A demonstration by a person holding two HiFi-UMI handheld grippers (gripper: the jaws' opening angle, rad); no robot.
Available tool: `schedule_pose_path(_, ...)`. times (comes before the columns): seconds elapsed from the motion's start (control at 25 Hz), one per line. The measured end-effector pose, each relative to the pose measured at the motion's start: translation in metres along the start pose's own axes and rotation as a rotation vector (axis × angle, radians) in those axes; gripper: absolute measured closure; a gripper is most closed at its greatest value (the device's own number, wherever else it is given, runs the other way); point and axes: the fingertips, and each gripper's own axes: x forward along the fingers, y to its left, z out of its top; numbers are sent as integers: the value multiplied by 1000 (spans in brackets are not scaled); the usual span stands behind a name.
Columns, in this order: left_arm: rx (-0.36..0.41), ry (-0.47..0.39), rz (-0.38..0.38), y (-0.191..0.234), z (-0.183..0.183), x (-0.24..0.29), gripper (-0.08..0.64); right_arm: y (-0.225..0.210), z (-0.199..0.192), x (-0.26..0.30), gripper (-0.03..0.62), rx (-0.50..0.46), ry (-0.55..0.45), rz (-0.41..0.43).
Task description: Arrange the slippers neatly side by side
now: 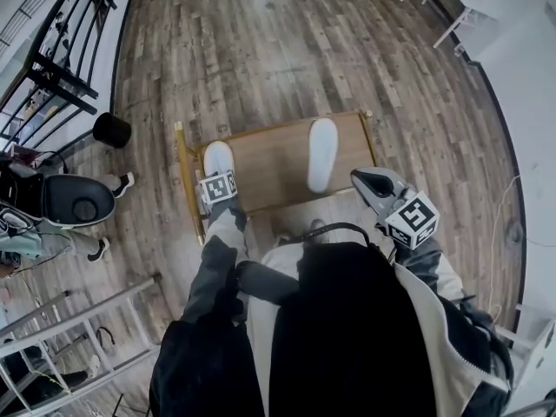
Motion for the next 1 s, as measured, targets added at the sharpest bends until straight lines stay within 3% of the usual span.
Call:
schedule_pose_path(0.2, 15, -58, -42, -12, 13, -11, 386, 3, 0, 5, 589, 0, -9, 9)
schedule_pose_path(0.32, 73, -139, -110, -42, 36, -28, 388, 3, -3, 11, 589, 11, -11, 15)
schedule_pose_path(0.56, 207, -399, -303, -124, 99, -110, 432, 10, 3, 33, 589, 1, -36, 52)
schedule_pose_path(0.68, 310, -536, -413, -161, 124, -169, 434, 16, 14, 45, 589, -12, -58, 67)
schedule_pose_path(0.84, 432, -706, -527, -200, 136, -247, 491, 26, 30, 50, 589, -26, -96, 85)
schedule_pose_path(1.0, 512, -793, -573, -215, 129, -296, 538, 41, 46, 56, 589, -37, -144, 105)
